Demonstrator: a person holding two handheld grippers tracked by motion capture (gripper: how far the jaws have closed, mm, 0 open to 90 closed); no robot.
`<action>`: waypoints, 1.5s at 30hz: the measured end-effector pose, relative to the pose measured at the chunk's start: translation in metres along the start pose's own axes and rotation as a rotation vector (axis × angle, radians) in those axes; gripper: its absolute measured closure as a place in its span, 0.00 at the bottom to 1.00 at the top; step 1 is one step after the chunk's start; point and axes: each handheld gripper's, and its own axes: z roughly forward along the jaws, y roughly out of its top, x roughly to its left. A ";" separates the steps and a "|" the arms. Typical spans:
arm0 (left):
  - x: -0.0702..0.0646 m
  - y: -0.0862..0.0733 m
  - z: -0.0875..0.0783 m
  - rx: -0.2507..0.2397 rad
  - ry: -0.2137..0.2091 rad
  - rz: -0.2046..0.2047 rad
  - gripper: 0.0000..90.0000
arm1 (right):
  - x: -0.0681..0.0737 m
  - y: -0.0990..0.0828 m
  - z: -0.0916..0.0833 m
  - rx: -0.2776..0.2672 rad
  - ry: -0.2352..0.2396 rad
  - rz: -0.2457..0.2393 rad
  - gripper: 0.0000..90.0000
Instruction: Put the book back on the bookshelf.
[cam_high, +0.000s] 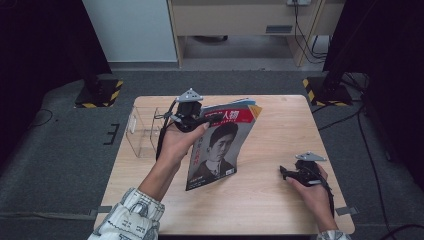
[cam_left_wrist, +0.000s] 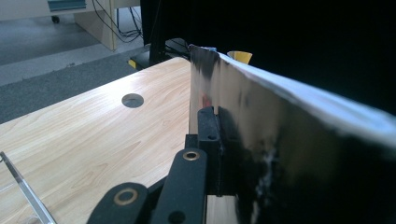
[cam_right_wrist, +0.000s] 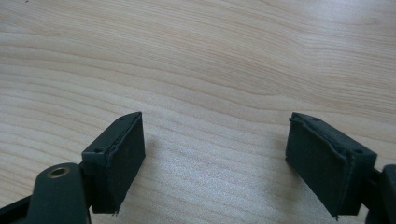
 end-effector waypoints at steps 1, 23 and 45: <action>0.000 0.000 -0.001 0.000 0.000 0.000 0.96 | 0.000 0.000 0.000 0.000 0.000 0.000 0.22; 0.005 -0.007 -0.023 -0.001 0.011 -0.001 0.96 | 0.000 0.000 0.000 0.003 0.004 0.000 0.22; 0.011 -0.012 -0.057 -0.008 0.042 0.000 0.96 | 0.001 0.000 0.000 0.002 0.002 0.002 0.22</action>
